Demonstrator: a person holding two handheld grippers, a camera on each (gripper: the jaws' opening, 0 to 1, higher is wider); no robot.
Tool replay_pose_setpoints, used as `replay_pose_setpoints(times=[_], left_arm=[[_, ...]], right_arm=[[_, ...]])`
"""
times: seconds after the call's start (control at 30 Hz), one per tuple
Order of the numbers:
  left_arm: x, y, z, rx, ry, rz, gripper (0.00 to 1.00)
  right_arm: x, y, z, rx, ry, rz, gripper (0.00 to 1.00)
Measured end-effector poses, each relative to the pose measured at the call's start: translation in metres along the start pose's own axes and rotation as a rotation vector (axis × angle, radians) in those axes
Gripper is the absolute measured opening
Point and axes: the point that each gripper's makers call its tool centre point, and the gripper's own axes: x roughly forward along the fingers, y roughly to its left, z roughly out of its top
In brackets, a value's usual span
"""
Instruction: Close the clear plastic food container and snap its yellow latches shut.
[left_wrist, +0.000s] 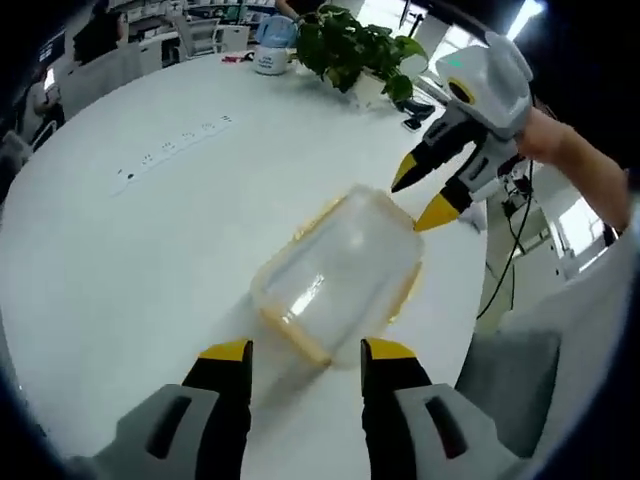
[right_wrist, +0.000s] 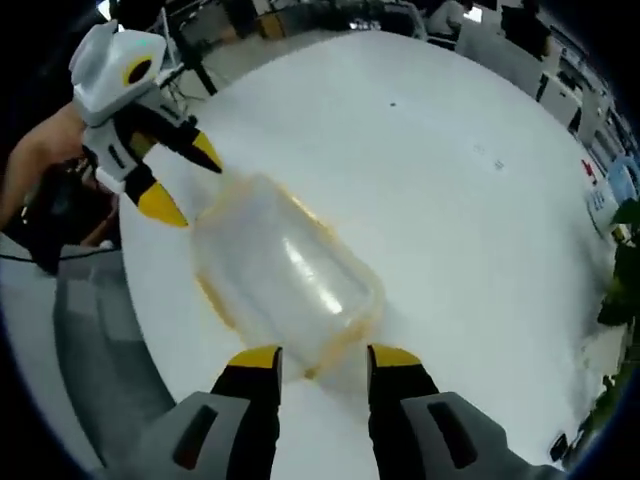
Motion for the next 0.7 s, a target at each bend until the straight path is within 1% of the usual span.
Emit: replay_pose_setpoints(times=[0.03, 0.07, 0.1, 0.13, 0.2, 0.23, 0.27, 0.3, 0.33, 0.43, 0.53, 0.6, 0.7], left_arm=[[0.000, 0.000, -0.001, 0.017, 0.008, 0.002, 0.43], [0.000, 0.001, -0.002, 0.055, 0.024, 0.014, 0.43], [0.001, -0.002, -0.001, 0.082, 0.028, 0.009, 0.43], [0.001, -0.004, 0.000, 0.086, 0.027, 0.003, 0.43], [0.002, -0.007, 0.001, 0.103, 0.035, -0.005, 0.43], [0.003, -0.008, 0.001, 0.124, 0.050, -0.009, 0.43], [0.003, -0.008, 0.001, 0.141, 0.058, -0.009, 0.43], [0.003, -0.007, 0.001, 0.160, 0.068, 0.000, 0.43], [0.003, -0.006, 0.001, 0.175, 0.079, 0.004, 0.43], [0.003, -0.008, 0.001, 0.220, 0.104, 0.001, 0.43], [0.004, -0.006, 0.000, 0.296, 0.135, 0.013, 0.43], [0.004, -0.005, 0.000, 0.325, 0.140, 0.022, 0.43], [0.007, -0.007, 0.001, 0.336, 0.136, 0.016, 0.43]], right_arm=[[0.000, 0.001, 0.000, -0.001, 0.000, 0.004, 0.33], [-0.001, 0.000, 0.001, -0.006, 0.001, 0.005, 0.33], [-0.001, 0.000, 0.002, -0.030, 0.004, 0.004, 0.33], [-0.002, 0.001, 0.002, -0.044, 0.008, 0.006, 0.32], [-0.002, 0.003, 0.002, -0.103, 0.018, 0.010, 0.33], [-0.002, 0.003, 0.002, -0.130, 0.025, 0.004, 0.33], [-0.002, 0.003, 0.002, -0.148, 0.030, 0.001, 0.33], [-0.002, 0.002, 0.000, -0.194, 0.049, -0.007, 0.33], [-0.001, 0.003, 0.001, -0.217, 0.051, -0.002, 0.33], [-0.001, 0.005, 0.004, -0.218, 0.044, 0.001, 0.33], [0.000, 0.004, 0.006, -0.276, 0.053, -0.004, 0.33], [0.001, 0.005, 0.007, -0.304, 0.053, -0.006, 0.33], [0.002, 0.008, 0.011, -0.343, 0.047, -0.001, 0.33]])
